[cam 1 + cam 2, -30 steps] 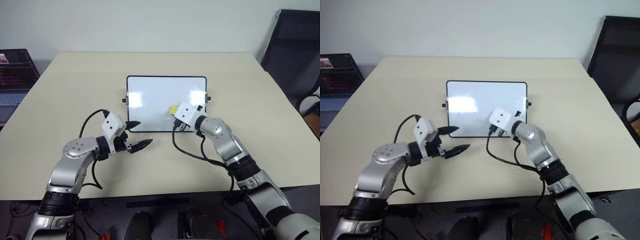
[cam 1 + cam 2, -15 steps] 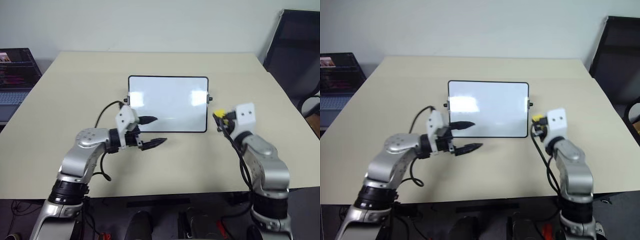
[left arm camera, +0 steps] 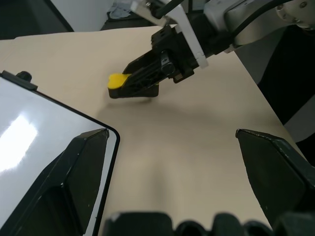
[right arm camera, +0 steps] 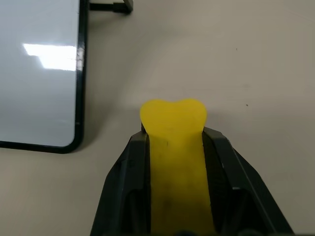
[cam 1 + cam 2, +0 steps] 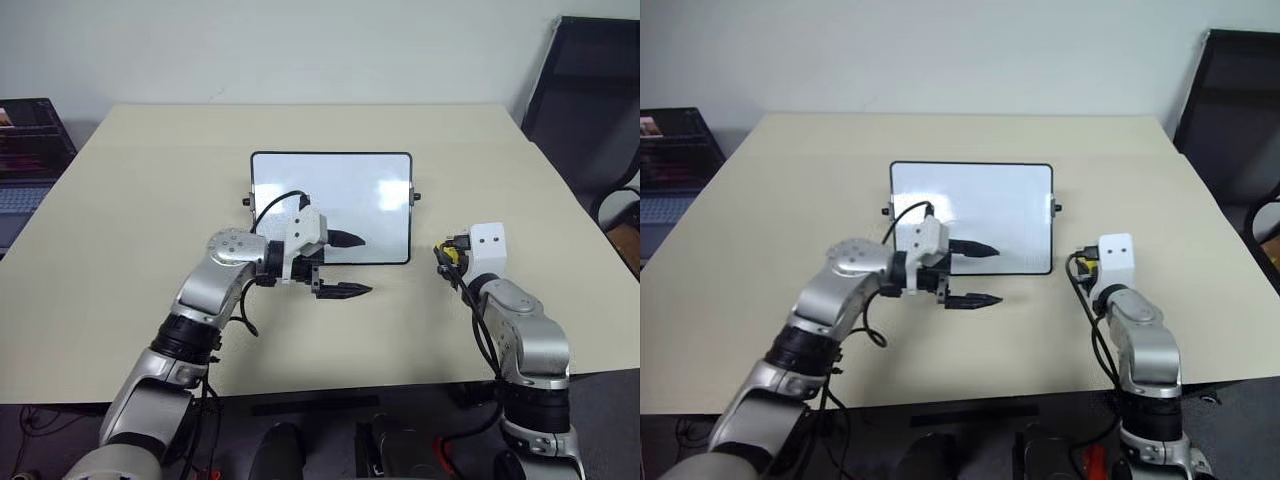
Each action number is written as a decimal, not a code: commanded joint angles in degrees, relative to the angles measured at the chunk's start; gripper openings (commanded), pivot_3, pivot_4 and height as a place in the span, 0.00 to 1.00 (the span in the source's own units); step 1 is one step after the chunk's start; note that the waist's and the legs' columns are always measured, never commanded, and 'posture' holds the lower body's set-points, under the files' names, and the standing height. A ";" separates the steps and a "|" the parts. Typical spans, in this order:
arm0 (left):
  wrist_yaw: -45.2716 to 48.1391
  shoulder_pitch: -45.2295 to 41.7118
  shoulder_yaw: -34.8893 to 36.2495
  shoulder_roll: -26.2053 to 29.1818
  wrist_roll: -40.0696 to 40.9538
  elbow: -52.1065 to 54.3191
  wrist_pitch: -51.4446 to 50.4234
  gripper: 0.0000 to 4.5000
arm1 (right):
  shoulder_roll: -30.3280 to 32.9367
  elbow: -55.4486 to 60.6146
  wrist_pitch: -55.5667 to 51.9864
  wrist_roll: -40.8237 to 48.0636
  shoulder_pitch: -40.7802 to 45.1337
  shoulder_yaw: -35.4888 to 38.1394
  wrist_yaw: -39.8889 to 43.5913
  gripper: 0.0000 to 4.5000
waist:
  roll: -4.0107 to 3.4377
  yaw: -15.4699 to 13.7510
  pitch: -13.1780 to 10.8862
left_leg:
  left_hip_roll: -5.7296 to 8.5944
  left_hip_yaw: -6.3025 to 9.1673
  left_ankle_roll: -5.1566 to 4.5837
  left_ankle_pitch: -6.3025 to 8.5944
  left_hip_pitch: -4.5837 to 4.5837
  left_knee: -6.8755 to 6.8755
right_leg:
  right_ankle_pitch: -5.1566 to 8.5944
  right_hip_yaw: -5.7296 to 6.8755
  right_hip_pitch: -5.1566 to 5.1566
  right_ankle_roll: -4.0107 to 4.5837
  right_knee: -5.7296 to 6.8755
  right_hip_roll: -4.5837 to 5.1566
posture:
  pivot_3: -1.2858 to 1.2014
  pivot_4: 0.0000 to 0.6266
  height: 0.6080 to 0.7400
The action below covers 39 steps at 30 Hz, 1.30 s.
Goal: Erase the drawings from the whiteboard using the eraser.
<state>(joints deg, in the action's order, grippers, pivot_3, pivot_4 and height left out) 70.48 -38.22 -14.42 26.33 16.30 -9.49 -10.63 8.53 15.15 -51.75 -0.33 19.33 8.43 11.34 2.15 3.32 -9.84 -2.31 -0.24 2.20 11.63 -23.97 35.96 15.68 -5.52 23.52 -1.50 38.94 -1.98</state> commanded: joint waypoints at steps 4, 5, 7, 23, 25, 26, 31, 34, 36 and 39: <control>1.09 -0.82 -0.49 -1.11 -1.29 0.50 2.36 1.00 | 0.38 -3.76 5.00 1.62 2.12 2.06 -2.49 0.24 | 0.00 0.05 0.00 | -0.01 0.00 0.00 0.00 0.00 0.00 | 0.00 0.00 0.00 0.00 0.02 0.00 | 0.52 0.24 1.00; 1.16 -0.67 -0.49 -1.17 -1.32 0.80 2.19 1.00 | 0.48 -4.48 5.60 1.76 2.31 1.84 -2.54 0.24 | 0.00 0.06 0.00 | -0.01 0.00 0.00 0.00 0.00 0.01 | 0.00 -0.01 0.00 0.00 0.02 0.00 | 0.52 0.24 1.00; 1.15 -0.52 -0.42 -1.28 -1.32 1.18 1.89 1.00 | 0.58 -5.74 6.88 1.92 2.78 1.53 -2.81 0.24 | 0.00 0.07 0.00 | 0.00 0.00 0.00 0.00 0.01 0.02 | 0.00 -0.01 0.00 0.00 0.02 0.00 | 0.52 0.24 1.00; -2.13 0.78 0.92 -1.73 -1.03 3.04 0.14 1.00 | 1.25 -7.65 11.60 4.41 4.69 1.87 -3.93 0.99 | 0.00 0.05 0.00 | -0.02 0.00 0.00 0.00 0.01 0.01 | 0.00 0.00 0.00 0.00 0.03 0.00 | 0.52 0.24 1.00; -3.94 0.99 1.92 -1.92 -0.73 3.39 -0.32 1.00 | 0.96 -4.49 12.26 6.12 4.80 1.42 -2.58 0.99 | -0.01 0.05 0.00 | -0.02 0.01 0.00 0.00 0.00 0.01 | 0.00 0.00 0.00 0.00 0.03 0.00 | 0.52 0.24 1.00; -5.45 1.28 2.91 -1.98 -0.37 3.90 -0.89 1.00 | 1.03 -2.18 12.34 6.68 4.56 0.93 -1.96 0.99 | -0.02 0.08 -0.01 | -0.04 0.00 0.00 0.00 0.00 0.01 | 0.00 -0.01 0.00 0.00 0.03 0.00 | 0.52 0.24 1.00; -15.37 7.11 9.37 -2.24 2.18 11.09 -6.20 1.00 | 1.35 10.56 10.45 8.76 -2.00 0.09 -0.78 0.99 | -0.02 0.00 0.00 | -0.26 0.08 0.00 0.00 -0.01 -0.01 | 0.00 0.02 0.00 -0.01 0.02 0.00 | 0.52 0.24 1.00; -23.61 13.55 13.71 -3.28 2.70 17.47 -9.80 1.00 | 1.23 16.01 14.50 7.86 -9.24 -0.90 -1.33 0.99 | -0.02 -0.05 0.00 | -0.30 0.12 0.01 0.01 -0.01 -0.03 | 0.02 0.01 -0.03 -0.03 0.01 0.09 | 0.52 0.24 1.00; -28.89 17.25 16.01 -4.18 2.11 21.00 -11.05 1.00 | 1.61 17.51 19.82 6.89 -13.57 -1.93 -0.87 0.99 | -0.02 -0.07 -0.01 | -0.27 0.09 0.02 0.02 -0.02 -0.01 | 0.04 0.00 -0.03 -0.07 0.01 0.16 | 0.52 0.24 1.00; -40.70 28.37 22.75 -7.76 -0.30 27.91 -10.52 1.00 | 0.33 20.36 27.29 4.18 -22.56 -5.25 -2.42 0.99 | -0.01 0.16 0.02 | -0.30 0.08 0.02 0.02 0.06 0.01 | 0.06 -0.07 -0.04 -0.11 0.00 0.18 | 0.52 0.24 1.00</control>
<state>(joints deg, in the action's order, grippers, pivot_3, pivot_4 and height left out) 35.19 -12.90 4.95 19.07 17.19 13.84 -21.98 9.78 32.30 -29.31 4.72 -1.43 4.13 9.67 2.14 3.48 -9.82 -2.65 -0.13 2.22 11.65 -23.87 35.94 15.75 -5.61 23.46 -1.62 38.94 -1.75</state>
